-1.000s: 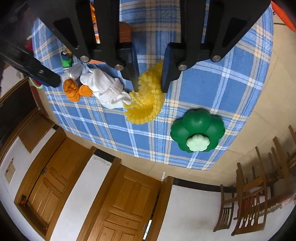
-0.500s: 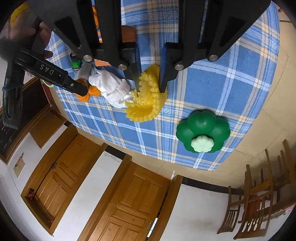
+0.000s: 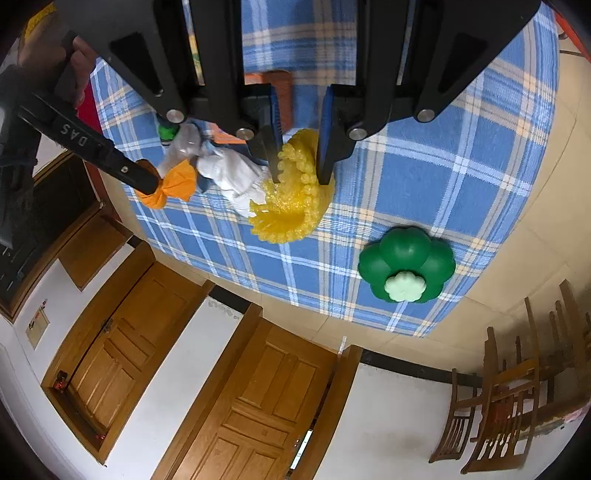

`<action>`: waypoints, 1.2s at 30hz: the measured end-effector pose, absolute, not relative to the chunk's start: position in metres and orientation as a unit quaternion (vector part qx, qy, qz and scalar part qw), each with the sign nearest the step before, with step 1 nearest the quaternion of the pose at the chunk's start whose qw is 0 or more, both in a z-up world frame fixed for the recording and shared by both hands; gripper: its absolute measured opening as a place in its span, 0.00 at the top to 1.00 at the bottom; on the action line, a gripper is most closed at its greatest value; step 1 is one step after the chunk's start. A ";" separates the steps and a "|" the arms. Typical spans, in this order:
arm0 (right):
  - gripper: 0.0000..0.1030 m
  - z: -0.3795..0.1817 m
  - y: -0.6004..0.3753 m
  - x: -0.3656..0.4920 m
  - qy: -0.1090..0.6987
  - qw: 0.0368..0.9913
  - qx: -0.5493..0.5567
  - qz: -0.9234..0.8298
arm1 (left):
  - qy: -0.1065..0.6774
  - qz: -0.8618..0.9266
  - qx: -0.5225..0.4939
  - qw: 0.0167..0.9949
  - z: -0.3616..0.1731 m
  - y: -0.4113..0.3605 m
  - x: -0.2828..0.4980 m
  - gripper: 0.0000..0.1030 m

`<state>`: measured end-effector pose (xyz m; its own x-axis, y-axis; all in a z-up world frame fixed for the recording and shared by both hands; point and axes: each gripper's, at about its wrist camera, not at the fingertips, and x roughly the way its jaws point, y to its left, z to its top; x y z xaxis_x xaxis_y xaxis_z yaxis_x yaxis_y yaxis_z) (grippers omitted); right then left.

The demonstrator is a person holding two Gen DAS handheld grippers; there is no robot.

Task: Collect trash
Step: 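Grasp the orange carrot-shaped foam with the right tool while the left tool holds the corn foam, then carry the carrot foam over the red bucket with the right tool while the left tool carries the corn foam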

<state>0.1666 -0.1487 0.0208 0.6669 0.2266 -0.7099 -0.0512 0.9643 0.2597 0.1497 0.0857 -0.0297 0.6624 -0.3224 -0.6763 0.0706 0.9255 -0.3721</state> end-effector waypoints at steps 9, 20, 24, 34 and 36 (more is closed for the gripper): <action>0.70 0.039 -0.175 0.128 0.380 0.912 0.131 0.080 | 0.384 -0.110 -0.140 0.906 -0.005 0.062 0.124 0.84; 0.70 0.057 -0.217 0.085 0.355 0.920 0.158 0.053 | 0.380 -0.135 -0.107 0.909 0.017 0.019 0.098 0.84; 0.70 0.060 -0.236 0.071 0.348 0.922 0.166 0.039 | 0.381 -0.143 -0.097 0.908 0.022 0.006 0.092 0.84; 0.70 0.060 -0.274 0.047 0.339 0.922 0.187 0.013 | 0.398 -0.170 -0.106 0.895 0.027 -0.016 0.084 0.84; 0.70 0.059 -0.282 0.043 0.337 0.922 0.191 0.008 | 0.403 -0.171 -0.104 0.893 0.025 -0.021 0.083 0.84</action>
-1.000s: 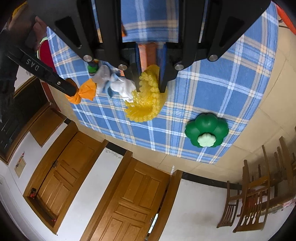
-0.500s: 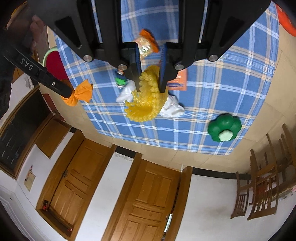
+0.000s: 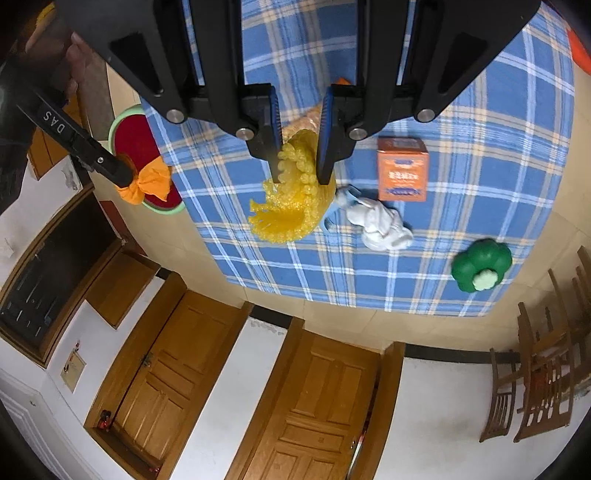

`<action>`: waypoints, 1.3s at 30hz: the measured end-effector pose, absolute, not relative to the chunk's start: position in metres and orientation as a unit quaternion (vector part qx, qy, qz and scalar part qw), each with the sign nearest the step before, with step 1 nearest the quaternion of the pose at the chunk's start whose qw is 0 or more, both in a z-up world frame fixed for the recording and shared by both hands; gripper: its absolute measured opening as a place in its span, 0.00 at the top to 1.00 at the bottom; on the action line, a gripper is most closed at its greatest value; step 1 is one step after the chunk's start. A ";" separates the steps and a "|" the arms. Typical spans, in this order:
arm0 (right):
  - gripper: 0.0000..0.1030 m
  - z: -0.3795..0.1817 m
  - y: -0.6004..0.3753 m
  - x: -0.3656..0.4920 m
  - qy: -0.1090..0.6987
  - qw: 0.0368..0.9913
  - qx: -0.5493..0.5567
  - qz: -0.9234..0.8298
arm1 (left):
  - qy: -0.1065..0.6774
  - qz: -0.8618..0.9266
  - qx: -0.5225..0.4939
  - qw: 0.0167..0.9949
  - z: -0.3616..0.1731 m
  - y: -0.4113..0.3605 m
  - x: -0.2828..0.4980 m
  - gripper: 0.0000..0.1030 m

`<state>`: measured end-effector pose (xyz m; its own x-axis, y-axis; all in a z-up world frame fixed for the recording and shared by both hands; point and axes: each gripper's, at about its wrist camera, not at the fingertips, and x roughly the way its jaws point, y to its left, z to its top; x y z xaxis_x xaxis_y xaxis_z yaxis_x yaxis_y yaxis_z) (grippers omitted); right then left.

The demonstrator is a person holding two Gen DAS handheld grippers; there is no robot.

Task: Collect trash
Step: 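Carry the carrot foam over the red bucket with the right tool while the left tool carries the corn foam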

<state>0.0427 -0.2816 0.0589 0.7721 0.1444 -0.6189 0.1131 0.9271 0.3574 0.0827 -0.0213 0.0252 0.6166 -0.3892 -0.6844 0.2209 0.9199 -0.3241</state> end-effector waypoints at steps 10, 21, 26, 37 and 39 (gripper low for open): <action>0.69 0.048 -0.325 0.022 0.334 0.917 0.214 -0.037 | 0.413 -0.182 -0.073 0.890 0.022 -0.059 0.081 0.84; 0.69 0.030 -0.375 0.005 0.334 0.906 0.239 -0.098 | 0.410 -0.214 -0.010 0.886 0.012 -0.122 0.089 0.84; 0.69 0.017 -0.395 -0.004 0.338 0.899 0.249 -0.126 | 0.409 -0.238 0.015 0.881 0.009 -0.150 0.092 0.84; 0.67 -0.009 -0.428 -0.008 0.357 0.881 0.261 -0.168 | 0.418 -0.289 0.065 0.859 -0.004 -0.217 0.099 0.84; 0.67 -0.013 -0.431 -0.008 0.360 0.879 0.261 -0.171 | 0.422 -0.296 0.071 0.854 -0.006 -0.226 0.101 0.84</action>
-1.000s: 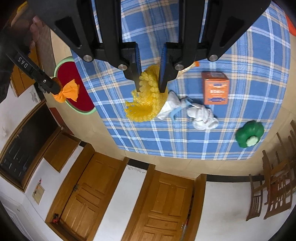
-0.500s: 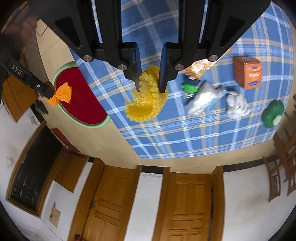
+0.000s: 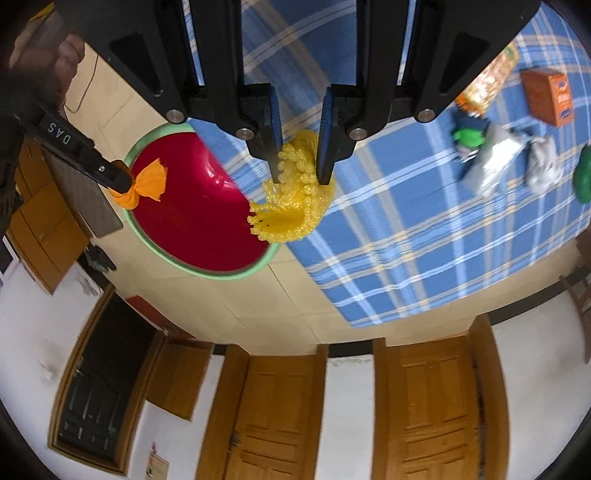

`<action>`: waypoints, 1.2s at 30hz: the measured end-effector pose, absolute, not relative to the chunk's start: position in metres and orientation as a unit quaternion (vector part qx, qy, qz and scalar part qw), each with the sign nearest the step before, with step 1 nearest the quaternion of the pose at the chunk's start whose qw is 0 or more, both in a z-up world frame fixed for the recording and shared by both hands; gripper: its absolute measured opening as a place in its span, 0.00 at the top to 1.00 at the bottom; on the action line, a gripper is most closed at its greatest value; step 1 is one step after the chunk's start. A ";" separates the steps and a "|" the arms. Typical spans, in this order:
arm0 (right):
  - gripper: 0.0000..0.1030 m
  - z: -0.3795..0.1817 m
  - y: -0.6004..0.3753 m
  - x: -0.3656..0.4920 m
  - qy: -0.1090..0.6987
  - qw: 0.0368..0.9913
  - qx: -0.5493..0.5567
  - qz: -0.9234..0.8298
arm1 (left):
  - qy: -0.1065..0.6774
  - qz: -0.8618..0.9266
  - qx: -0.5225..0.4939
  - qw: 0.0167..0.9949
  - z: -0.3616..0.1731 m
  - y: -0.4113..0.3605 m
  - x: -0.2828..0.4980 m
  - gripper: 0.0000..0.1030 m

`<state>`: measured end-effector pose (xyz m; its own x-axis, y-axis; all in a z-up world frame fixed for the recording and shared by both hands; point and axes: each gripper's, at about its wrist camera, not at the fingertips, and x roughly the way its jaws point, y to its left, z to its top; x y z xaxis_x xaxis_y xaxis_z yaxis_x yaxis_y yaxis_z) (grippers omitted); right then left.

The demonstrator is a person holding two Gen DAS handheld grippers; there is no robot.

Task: Collect trash
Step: 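Carry the carrot foam over the red bucket with the right tool while the left tool carries the corn foam, then open the right tool to drop the carrot foam into the bucket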

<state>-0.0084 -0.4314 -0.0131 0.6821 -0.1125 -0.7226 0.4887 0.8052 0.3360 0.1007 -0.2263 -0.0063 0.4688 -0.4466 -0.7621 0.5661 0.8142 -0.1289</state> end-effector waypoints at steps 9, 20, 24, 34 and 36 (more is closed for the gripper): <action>0.43 -0.018 -0.437 -0.009 0.350 0.880 0.278 -0.164 | 0.426 -0.313 0.093 0.844 -0.014 -0.260 0.109 0.84; 0.38 -0.019 -0.447 -0.015 0.345 0.875 0.284 -0.184 | 0.430 -0.335 0.111 0.831 -0.025 -0.289 0.110 0.84; 0.38 -0.023 -0.454 -0.016 0.351 0.869 0.282 -0.204 | 0.429 -0.341 0.118 0.828 -0.030 -0.299 0.109 0.84; 0.38 -0.025 -0.469 -0.025 0.344 0.865 0.295 -0.217 | 0.411 -0.372 0.127 0.823 -0.029 -0.322 0.107 0.84; 0.38 -0.026 -0.470 -0.024 0.345 0.864 0.297 -0.217 | 0.409 -0.377 0.122 0.822 -0.028 -0.324 0.108 0.84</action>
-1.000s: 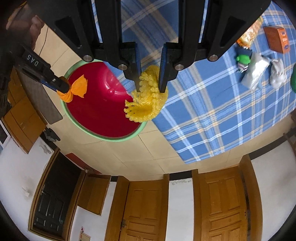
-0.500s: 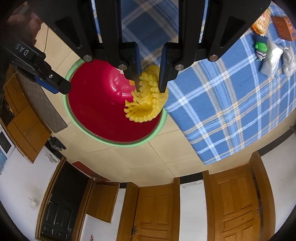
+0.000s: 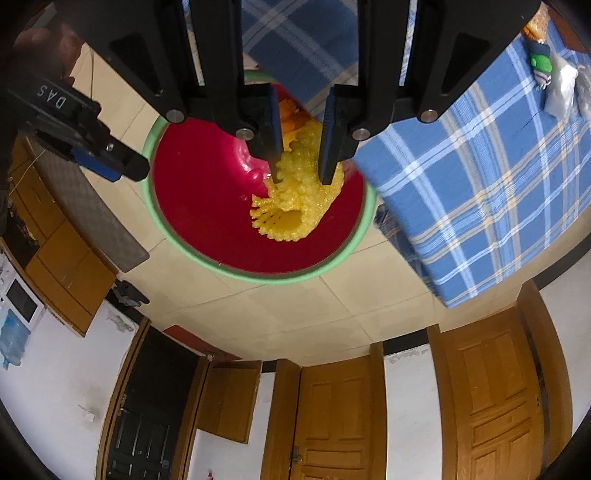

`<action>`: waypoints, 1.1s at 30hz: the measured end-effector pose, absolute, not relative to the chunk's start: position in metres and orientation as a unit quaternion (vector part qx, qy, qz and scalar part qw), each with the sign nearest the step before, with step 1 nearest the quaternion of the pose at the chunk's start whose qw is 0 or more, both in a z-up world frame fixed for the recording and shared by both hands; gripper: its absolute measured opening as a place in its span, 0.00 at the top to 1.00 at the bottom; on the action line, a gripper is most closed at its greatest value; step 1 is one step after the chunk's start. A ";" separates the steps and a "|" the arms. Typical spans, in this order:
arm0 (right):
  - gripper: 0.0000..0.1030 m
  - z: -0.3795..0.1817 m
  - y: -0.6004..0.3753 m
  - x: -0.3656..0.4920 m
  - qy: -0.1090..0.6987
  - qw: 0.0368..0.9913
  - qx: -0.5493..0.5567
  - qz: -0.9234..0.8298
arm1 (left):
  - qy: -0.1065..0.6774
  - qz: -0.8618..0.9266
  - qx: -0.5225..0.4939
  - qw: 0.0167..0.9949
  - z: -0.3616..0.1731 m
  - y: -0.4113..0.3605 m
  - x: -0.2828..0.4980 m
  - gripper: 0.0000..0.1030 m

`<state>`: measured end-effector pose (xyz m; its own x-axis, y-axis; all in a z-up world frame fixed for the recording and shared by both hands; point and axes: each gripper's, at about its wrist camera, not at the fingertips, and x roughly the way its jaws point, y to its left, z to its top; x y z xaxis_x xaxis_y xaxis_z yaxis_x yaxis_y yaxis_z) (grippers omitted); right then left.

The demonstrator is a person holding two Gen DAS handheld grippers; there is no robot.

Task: Collect trash
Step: 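Lower the corn foam into the bucket and open the left tool, then move both tools back over the table toward the remaining items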

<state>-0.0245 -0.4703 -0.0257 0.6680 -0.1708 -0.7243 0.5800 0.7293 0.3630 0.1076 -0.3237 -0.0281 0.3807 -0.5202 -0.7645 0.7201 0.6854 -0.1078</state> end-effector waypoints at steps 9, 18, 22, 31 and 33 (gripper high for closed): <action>0.38 -0.025 -0.471 -0.027 0.341 0.865 0.299 -0.214 | 0.399 -0.392 0.116 0.821 -0.020 -0.327 0.105 0.72; 0.36 -0.018 -0.464 -0.028 0.335 0.870 0.297 -0.207 | 0.405 -0.381 0.095 0.826 -0.012 -0.311 0.104 0.72; 0.34 -0.012 -0.457 -0.028 0.334 0.874 0.292 -0.200 | 0.407 -0.366 0.085 0.833 -0.008 -0.299 0.102 0.72; 0.31 0.004 -0.435 -0.022 0.332 0.885 0.276 -0.174 | 0.408 -0.321 0.064 0.852 0.000 -0.257 0.099 0.72; 0.29 0.007 -0.430 -0.021 0.332 0.887 0.273 -0.168 | 0.405 -0.311 0.061 0.858 0.002 -0.246 0.098 0.72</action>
<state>-0.0206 -0.4302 0.0071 0.7236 -0.1173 -0.6802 0.4790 0.7949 0.3724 0.0978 -0.2461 0.0020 0.4784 -0.4828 -0.7336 0.5823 0.7996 -0.1465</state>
